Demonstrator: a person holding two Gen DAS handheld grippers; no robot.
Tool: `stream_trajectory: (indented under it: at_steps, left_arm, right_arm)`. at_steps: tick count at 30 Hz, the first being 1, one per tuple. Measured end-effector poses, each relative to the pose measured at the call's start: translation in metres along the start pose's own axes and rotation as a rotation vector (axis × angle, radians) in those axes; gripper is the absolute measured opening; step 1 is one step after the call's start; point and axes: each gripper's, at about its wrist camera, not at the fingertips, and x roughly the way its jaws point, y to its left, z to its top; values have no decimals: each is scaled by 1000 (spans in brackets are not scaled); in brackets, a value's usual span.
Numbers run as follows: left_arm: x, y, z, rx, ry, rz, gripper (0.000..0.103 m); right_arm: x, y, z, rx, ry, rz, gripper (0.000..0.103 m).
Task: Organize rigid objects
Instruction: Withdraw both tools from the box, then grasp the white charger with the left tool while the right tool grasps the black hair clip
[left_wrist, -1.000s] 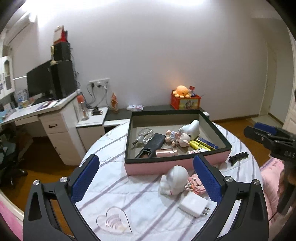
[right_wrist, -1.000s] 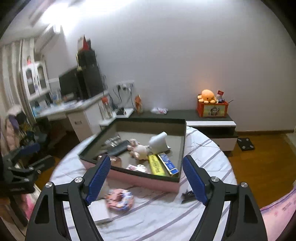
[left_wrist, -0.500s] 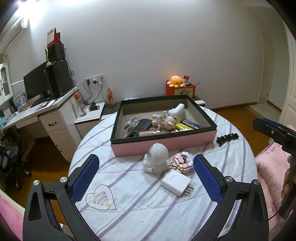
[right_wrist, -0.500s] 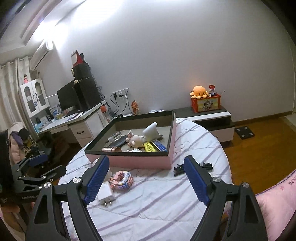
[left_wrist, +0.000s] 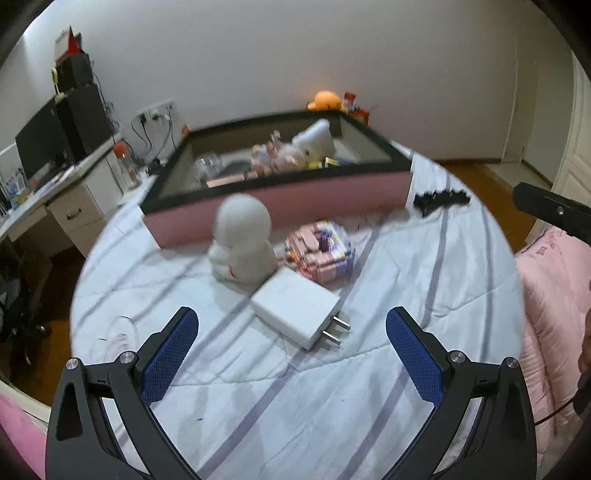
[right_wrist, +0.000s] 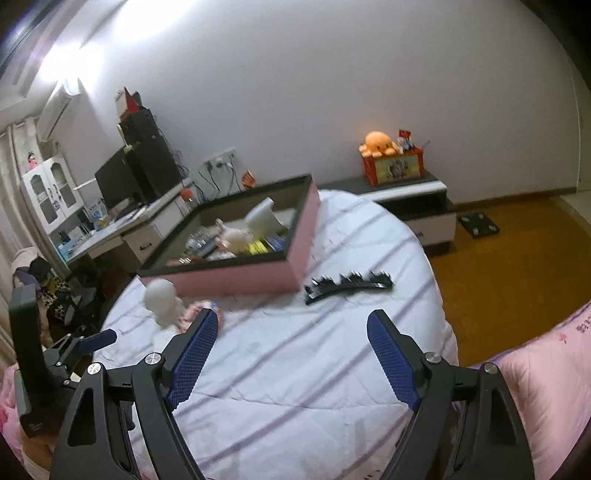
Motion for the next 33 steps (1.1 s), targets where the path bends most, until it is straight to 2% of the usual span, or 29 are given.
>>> stream_trajectory:
  at_steps: [8, 12, 13, 17, 19, 22, 25, 30, 33]
  left_arm:
    - [36, 0, -2, -38, 67, -21, 103]
    - [43, 2, -2, -53, 75, -40, 103]
    - [44, 3, -2, -56, 71, -52, 101]
    - [43, 8, 0, -46, 66, -72, 74]
    - [40, 12, 0, -37, 69, -95, 69]
    - [37, 16, -2, -19, 78, -111, 69]
    - [31, 19, -7, 2, 84, -118, 69]
    - [25, 28, -15, 5, 87, -137, 69]
    - [23, 33, -18, 3, 85, -142, 69]
  right_arm:
    - [25, -25, -3, 10, 50, -47, 84]
    - [44, -29, 2, -18, 76, -79, 84]
    - [49, -30, 3, -26, 84, -84, 84]
    - [72, -31, 11, -93, 109, -107, 84]
    - [82, -33, 16, -132, 123, -134, 84]
    - [91, -37, 24, -197, 112, -161, 84]
    - [100, -42, 32, -248, 117, -137, 84]
    - [118, -43, 33, -303, 182, -61, 84]
    - [120, -38, 25, -284, 221, 1, 84]
